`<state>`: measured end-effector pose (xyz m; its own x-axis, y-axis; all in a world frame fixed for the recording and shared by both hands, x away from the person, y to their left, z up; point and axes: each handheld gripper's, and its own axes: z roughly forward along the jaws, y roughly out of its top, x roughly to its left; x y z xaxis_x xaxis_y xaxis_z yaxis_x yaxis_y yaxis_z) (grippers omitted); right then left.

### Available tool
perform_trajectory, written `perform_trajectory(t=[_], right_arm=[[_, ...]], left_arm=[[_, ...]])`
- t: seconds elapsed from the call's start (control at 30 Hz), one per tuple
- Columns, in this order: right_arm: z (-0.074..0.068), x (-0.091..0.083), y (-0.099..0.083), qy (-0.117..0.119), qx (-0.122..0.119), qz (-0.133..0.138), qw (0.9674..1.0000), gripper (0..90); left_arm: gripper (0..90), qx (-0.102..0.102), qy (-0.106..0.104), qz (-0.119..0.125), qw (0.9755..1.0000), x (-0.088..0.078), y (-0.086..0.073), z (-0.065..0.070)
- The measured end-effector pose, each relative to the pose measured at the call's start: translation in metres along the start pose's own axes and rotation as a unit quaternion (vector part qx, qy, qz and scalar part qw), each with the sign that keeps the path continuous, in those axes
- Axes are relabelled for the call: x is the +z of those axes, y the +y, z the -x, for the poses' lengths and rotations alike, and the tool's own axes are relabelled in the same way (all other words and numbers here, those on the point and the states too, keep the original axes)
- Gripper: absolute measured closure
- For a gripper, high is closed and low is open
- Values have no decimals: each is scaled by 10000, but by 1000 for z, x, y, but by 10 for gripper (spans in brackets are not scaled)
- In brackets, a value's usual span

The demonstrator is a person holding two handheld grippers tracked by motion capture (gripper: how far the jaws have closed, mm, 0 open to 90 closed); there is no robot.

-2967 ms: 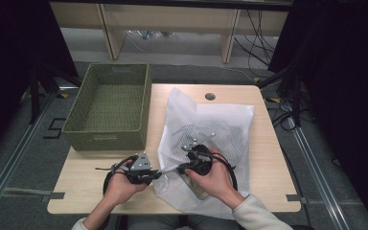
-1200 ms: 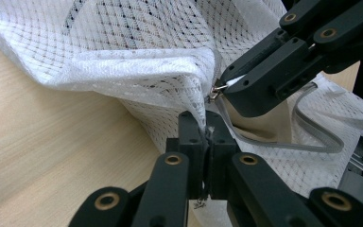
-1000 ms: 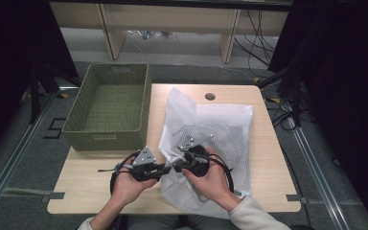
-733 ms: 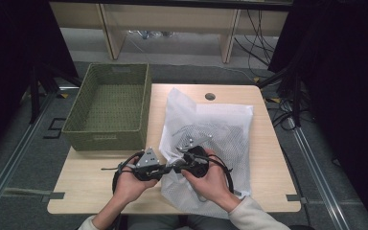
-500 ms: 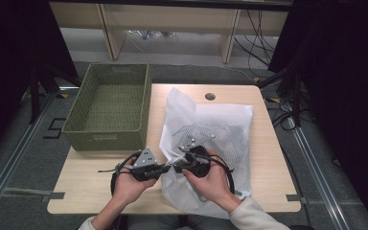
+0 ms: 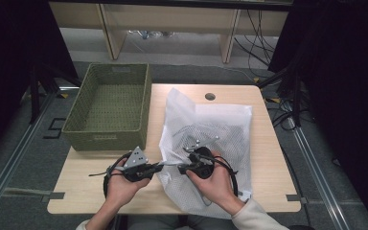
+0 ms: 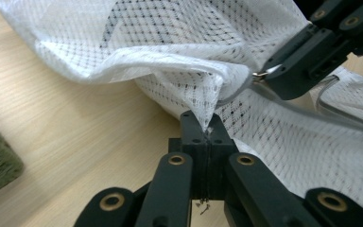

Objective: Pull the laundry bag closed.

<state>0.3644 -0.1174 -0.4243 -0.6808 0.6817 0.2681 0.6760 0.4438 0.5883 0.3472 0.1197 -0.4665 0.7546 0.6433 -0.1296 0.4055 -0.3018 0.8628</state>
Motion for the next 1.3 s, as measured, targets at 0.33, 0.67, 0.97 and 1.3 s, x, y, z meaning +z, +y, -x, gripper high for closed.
perform_trajectory(t=[0.33, 0.67, 0.97, 1.3], right_arm=[[11, -5, -15, -9, 142, -119, 9998, 880], [18, -10, -20, -44, 326, -208, 9992, 880], [23, -11, -25, -57, 266, -236, 9994, 880], [24, -11, -27, -61, 237, -273, 9993, 880]], left_arm=[[894, -130, 155, -60, 9998, -4, -10, -9], [893, -453, 121, -50, 9989, -3, -17, -11], [893, -479, 186, -102, 9986, -5, -23, -13], [893, -561, 173, -129, 9982, -4, -28, -16]])
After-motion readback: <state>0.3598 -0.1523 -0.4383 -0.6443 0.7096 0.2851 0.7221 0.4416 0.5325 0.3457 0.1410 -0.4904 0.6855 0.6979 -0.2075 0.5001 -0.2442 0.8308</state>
